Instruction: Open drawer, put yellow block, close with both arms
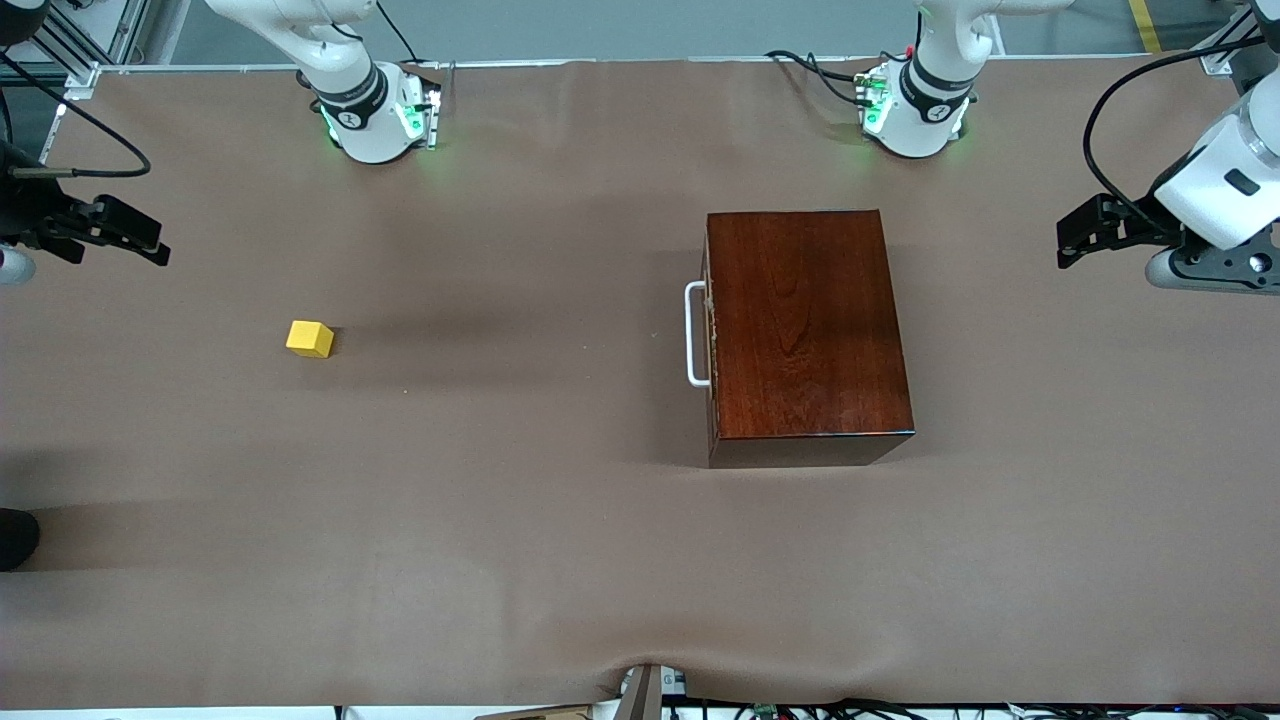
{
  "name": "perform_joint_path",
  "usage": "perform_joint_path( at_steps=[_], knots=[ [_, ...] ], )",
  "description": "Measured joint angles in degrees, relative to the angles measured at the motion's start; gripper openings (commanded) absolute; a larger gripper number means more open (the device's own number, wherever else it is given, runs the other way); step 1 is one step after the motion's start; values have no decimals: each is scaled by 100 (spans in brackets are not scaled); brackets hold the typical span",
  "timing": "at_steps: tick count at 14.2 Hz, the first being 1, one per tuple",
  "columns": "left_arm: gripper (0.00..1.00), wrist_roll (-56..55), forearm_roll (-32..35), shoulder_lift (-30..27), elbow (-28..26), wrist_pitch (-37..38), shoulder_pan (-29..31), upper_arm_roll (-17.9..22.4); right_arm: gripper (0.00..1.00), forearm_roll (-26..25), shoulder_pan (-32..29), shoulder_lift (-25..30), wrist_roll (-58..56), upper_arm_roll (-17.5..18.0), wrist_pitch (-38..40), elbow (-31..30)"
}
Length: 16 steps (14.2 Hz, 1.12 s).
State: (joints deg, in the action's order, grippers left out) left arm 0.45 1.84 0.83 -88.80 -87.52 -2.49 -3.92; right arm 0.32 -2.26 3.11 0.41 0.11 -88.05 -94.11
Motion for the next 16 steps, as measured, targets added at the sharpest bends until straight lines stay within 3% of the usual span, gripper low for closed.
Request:
perform_joint_path(
  at_steps=[16],
  knots=[
    [100, -21, -16, 26, 134, -1, -9, -36, 100, 0, 0, 0, 0, 0, 0, 0]
  ],
)
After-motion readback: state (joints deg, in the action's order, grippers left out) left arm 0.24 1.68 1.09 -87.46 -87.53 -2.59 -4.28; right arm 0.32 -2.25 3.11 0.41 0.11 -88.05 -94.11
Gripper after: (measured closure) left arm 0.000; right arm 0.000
